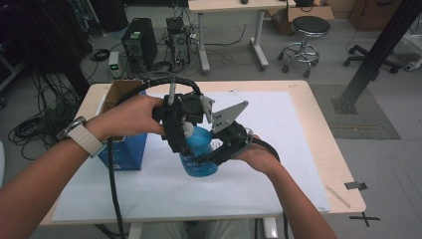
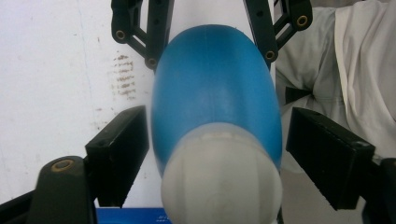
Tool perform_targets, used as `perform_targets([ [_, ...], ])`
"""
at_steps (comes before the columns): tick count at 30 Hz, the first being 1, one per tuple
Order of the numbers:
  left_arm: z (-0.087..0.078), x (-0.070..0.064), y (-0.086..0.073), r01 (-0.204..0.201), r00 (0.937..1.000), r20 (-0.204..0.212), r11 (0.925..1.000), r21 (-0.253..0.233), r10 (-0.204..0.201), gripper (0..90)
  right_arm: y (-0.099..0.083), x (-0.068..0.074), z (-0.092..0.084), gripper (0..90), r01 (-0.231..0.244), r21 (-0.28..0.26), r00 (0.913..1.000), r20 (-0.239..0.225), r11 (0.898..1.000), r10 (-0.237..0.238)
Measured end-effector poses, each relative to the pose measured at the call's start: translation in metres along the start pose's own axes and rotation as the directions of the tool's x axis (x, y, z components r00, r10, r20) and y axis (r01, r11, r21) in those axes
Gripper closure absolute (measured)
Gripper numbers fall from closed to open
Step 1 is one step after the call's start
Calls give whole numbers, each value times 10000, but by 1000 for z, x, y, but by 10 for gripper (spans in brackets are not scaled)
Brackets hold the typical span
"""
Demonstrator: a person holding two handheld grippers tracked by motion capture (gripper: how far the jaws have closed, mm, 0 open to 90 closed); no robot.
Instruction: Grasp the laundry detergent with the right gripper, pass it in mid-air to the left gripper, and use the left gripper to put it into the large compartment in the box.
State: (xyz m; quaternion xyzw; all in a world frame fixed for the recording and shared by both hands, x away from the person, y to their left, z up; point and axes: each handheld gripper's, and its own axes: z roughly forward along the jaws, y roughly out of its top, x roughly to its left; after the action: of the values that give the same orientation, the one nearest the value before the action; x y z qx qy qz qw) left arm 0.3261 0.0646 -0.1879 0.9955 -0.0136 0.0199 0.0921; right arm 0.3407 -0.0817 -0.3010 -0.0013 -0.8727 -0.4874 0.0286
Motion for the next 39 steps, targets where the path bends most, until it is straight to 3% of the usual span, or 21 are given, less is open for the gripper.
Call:
perform_targets([
  [28,4,0,1,74,10000,-39,9999,97,-73,364,-1,2,2,442,43,29,10000,-47,10000,-43],
  [39,5,-2,2,116,9999,-48,9997,205,-115,373,-2,2,3,444,95,49,9999,-63,9999,-94],
])
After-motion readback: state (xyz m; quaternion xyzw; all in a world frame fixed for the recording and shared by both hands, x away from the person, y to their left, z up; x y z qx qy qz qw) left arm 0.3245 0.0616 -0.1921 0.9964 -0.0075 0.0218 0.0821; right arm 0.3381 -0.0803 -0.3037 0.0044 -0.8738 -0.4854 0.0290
